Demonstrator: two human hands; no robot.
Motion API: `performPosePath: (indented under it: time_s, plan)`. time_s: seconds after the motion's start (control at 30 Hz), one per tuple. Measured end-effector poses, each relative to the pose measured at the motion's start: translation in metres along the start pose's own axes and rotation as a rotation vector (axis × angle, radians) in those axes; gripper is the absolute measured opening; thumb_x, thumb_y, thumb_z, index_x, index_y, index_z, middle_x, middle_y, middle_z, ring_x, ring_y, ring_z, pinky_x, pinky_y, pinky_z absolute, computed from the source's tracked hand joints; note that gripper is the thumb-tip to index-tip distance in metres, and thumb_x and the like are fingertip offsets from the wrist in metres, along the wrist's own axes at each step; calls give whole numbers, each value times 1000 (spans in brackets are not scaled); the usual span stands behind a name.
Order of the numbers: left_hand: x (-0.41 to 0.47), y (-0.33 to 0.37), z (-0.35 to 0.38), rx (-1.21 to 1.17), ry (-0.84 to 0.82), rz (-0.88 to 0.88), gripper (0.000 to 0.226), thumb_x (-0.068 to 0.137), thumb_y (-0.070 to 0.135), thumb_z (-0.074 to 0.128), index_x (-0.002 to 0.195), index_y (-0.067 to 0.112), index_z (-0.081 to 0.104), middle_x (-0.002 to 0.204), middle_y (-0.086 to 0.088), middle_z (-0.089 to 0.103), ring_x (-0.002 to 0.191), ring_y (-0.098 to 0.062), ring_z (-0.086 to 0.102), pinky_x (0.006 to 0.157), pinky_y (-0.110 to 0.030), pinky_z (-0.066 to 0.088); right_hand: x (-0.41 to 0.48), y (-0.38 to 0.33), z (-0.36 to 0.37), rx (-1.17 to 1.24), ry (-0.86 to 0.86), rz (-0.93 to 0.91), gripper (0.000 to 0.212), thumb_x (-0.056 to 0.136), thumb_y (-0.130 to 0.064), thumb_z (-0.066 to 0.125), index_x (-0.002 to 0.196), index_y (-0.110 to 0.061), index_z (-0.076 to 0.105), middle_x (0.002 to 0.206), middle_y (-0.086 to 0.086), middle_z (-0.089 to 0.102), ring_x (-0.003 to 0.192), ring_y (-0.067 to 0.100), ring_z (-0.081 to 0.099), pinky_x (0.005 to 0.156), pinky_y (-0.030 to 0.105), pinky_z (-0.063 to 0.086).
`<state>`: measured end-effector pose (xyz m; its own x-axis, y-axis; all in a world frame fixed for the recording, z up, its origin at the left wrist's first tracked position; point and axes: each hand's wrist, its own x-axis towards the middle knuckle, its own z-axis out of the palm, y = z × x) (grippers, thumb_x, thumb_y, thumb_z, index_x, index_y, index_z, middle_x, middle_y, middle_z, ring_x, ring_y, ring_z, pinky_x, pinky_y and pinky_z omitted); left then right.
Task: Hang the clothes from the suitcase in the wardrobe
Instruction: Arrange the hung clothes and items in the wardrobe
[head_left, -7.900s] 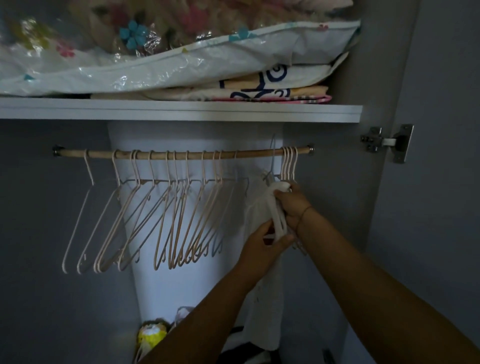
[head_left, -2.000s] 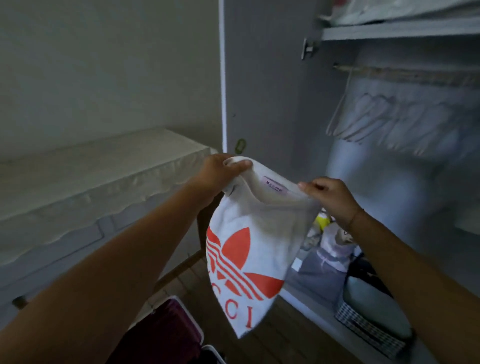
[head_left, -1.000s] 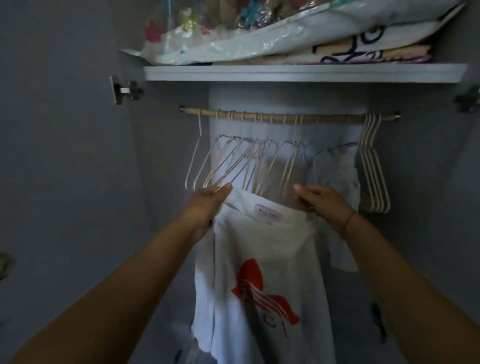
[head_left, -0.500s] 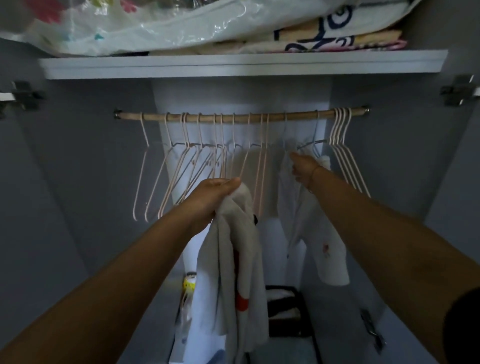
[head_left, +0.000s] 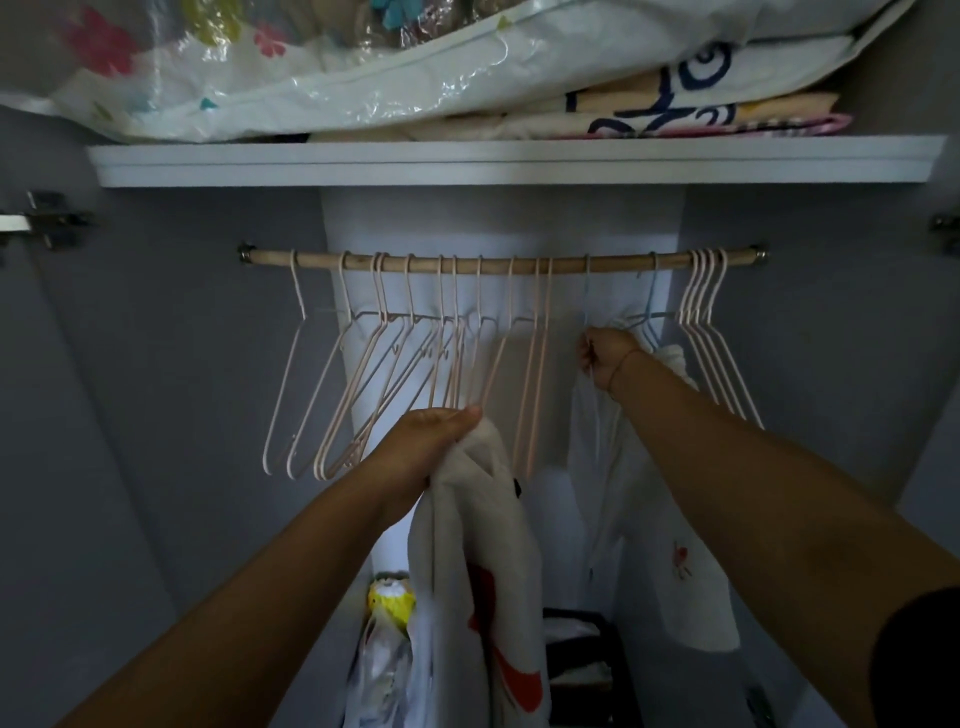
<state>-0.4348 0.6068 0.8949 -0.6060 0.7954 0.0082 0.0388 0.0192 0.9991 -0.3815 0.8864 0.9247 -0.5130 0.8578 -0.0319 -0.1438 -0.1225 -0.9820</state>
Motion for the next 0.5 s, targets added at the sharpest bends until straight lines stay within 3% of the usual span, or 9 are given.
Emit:
performPosePath:
  time_s: [0.13, 0.3, 0.4, 0.5]
  plan:
    - [-5, -9, 3, 1, -2, -12, 36, 88, 36, 62, 108, 7, 68, 103, -13, 72, 97, -25, 68, 92, -40, 53, -7, -7, -3, 44, 6, -67, 33, 97, -5, 40, 65, -11, 46, 30, -9, 43, 24, 1, 33, 29, 13, 25]
    - [-14, -10, 10, 5, -2, -4, 35, 88, 35, 61, 105, 6, 68, 101, -14, 72, 96, -26, 68, 90, -38, 54, -48, -6, -18, 91, 46, -110, 31, 94, -13, 48, 64, -15, 49, 54, -1, 43, 28, 2, 35, 32, 14, 25]
    - [-19, -10, 15, 14, -8, -5, 33, 88, 36, 62, 103, 8, 68, 101, -13, 72, 97, -25, 68, 90, -38, 54, -85, 15, -37, -5, 110, -158, 35, 93, -32, 54, 61, -19, 49, 46, -5, 46, 31, 3, 38, 34, 13, 29]
    - [-26, -13, 26, 36, -9, -3, 21, 89, 33, 61, 98, 15, 68, 101, -9, 71, 95, -20, 67, 85, -32, 54, -109, 38, -57, -110, 110, -198, 39, 90, -44, 55, 61, -19, 49, 51, -2, 48, 42, 9, 42, 41, 19, 35]
